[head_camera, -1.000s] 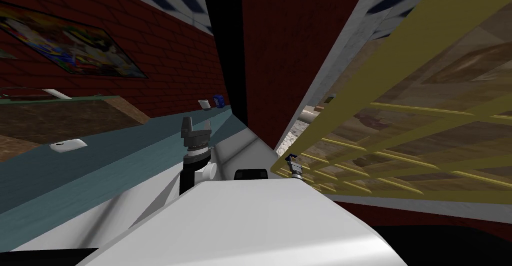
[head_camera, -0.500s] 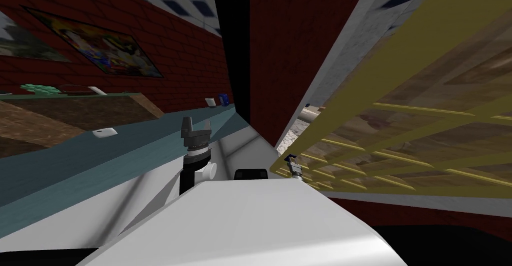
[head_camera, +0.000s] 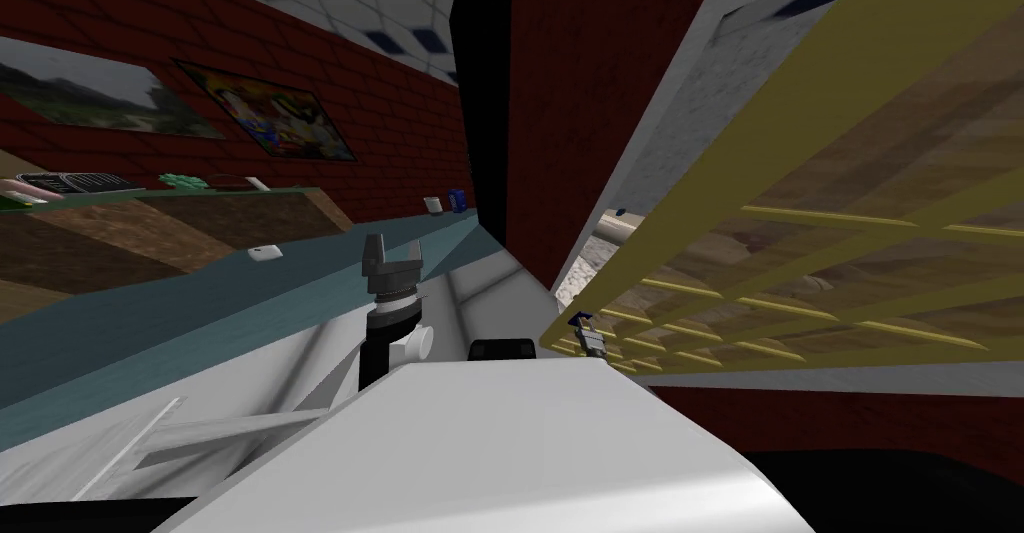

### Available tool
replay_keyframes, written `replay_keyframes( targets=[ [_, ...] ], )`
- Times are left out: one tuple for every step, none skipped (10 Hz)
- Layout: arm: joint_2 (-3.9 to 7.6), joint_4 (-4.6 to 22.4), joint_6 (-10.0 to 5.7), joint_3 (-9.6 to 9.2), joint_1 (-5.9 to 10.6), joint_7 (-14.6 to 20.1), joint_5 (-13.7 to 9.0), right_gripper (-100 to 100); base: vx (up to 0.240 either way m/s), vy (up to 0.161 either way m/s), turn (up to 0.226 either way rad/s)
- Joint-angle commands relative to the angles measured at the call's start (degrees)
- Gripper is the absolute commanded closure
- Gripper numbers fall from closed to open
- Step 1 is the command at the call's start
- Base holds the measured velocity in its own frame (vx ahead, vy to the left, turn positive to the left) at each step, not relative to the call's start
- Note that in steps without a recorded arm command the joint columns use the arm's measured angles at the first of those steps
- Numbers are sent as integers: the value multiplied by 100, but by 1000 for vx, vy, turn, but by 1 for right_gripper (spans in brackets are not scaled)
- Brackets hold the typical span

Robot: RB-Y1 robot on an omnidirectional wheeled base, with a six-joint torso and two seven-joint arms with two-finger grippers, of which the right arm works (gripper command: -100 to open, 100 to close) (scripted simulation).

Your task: Pull the door open

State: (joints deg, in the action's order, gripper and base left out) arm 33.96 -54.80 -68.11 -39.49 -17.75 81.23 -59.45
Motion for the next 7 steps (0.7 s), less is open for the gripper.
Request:
replay_keyframes(
  targets=[
    [18,27,-78,-89,-5,65,42,100,-201,-5,80],
    [35,5,-37,-48,-12,44,21,100,-86,-5,18],
    [63,55,-94,-134,-14,119,69,100,-133,-24,97],
    [81,81,-129,-173,-10,157,93,100,-209,-36,125],
    [101,111,-169,-218,-6,201,121,100,-225,-21,120],
    [123,142,-211,-267,-1,248,151,100,-207,-10,95],
    [145,175,-256,-317,3,296,182,100,-196,-19,100]
  ],
)
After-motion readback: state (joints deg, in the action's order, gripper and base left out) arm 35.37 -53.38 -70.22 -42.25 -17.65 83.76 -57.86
